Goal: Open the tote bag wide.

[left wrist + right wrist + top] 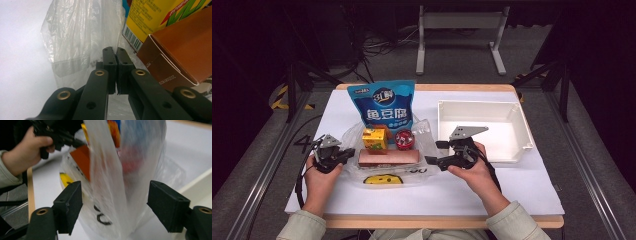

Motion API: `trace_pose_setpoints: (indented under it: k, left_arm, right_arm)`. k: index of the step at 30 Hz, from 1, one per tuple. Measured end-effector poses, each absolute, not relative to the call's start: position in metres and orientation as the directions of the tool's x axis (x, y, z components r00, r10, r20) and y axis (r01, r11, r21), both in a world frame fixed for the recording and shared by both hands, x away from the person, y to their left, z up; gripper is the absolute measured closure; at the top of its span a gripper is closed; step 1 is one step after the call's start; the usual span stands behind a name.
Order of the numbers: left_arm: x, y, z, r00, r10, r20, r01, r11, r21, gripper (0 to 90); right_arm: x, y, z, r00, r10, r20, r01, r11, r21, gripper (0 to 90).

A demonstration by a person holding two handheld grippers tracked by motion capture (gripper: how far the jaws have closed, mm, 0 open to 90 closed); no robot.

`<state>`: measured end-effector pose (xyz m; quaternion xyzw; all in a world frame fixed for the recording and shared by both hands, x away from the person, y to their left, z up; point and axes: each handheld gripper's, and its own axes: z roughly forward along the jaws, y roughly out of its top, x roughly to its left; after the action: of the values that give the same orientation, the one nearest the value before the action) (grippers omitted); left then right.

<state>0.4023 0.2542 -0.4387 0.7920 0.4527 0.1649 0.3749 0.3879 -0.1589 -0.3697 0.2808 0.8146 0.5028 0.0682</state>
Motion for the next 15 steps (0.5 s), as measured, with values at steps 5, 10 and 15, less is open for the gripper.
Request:
trace_pose_setpoints:
  k: [5,10,15]
  left_arm:
    - [0.402,0.254,-0.438,0.535,0.842,-0.073,0.593,-0.312,0.742,87.8]
    - [0.403,0.254,-0.439,0.537,0.841,-0.071,0.592,-0.315,0.742,87.2]
    - [0.403,0.255,-0.439,0.538,0.84,-0.073,0.592,-0.315,0.742,87.2]
  right_arm:
    - [0.387,-0.158,-0.348,-0.843,0.52,0.139,0.342,0.318,0.884,22.6]
    - [0.391,-0.157,-0.323,-0.845,0.525,0.101,0.288,0.289,0.913,18.0]
    - [0.397,-0.15,-0.307,-0.842,0.532,0.087,0.257,0.255,0.932,16.9]
